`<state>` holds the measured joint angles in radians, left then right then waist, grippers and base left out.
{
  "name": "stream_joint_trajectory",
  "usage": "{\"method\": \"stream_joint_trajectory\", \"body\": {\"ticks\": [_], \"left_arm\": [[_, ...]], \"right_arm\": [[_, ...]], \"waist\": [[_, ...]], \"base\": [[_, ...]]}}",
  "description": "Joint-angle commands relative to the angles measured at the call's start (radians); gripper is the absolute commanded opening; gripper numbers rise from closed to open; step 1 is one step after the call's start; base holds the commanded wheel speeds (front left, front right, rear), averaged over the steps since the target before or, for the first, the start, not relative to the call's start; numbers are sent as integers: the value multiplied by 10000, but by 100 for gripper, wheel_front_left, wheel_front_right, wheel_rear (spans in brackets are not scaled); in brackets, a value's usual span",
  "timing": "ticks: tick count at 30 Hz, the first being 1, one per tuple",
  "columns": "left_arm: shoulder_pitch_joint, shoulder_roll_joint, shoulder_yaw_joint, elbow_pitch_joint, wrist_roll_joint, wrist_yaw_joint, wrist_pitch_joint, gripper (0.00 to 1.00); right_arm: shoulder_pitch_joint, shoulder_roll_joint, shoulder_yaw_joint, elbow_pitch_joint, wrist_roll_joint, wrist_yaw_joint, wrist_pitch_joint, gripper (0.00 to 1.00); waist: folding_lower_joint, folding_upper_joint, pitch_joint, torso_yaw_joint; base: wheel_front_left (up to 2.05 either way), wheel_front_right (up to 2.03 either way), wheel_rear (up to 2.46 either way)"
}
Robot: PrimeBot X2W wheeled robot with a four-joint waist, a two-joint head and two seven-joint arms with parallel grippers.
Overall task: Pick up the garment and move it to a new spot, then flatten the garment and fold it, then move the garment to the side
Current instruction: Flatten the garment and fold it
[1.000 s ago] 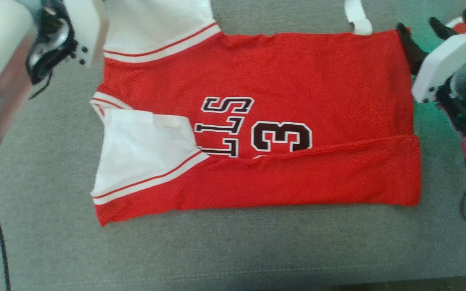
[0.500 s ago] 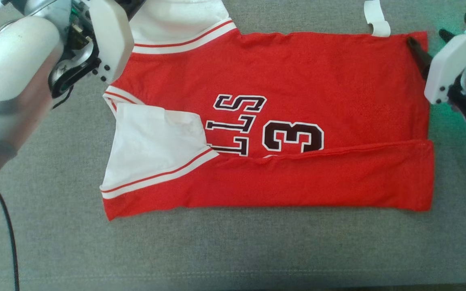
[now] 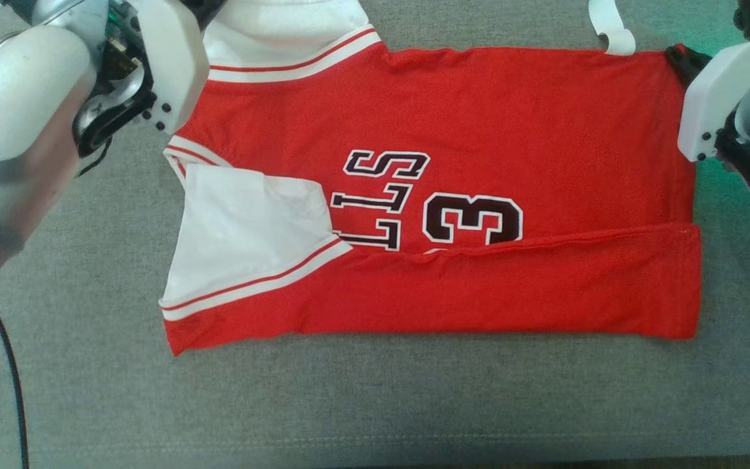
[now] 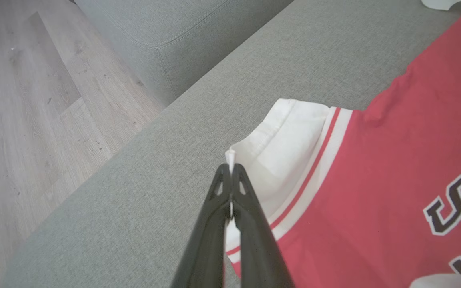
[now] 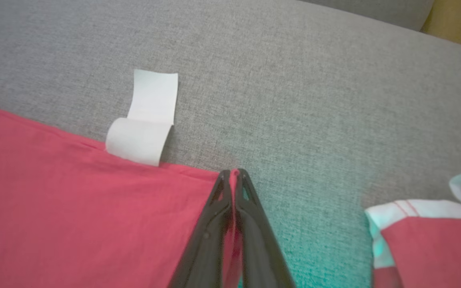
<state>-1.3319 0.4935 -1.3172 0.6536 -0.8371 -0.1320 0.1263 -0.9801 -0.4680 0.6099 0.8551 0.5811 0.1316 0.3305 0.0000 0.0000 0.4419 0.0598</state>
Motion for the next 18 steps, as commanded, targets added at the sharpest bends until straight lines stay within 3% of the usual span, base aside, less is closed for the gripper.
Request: {"method": "stream_joint_trajectory", "body": {"ticks": [1,18], "left_arm": [[-542,328,371,2,-46,13,-72,0],[-588,-85,570,1479,596,341,-2468,0]], "right_arm": [[-81,-225,116,-48,125,-9,-291,0],[-38,-284,788,-159,1196,-9,-2892,0]], "waist": [[0,0,-20,-19],[0,0,-595,36]], "base": [[0,0,0],[0,0,0]]}}
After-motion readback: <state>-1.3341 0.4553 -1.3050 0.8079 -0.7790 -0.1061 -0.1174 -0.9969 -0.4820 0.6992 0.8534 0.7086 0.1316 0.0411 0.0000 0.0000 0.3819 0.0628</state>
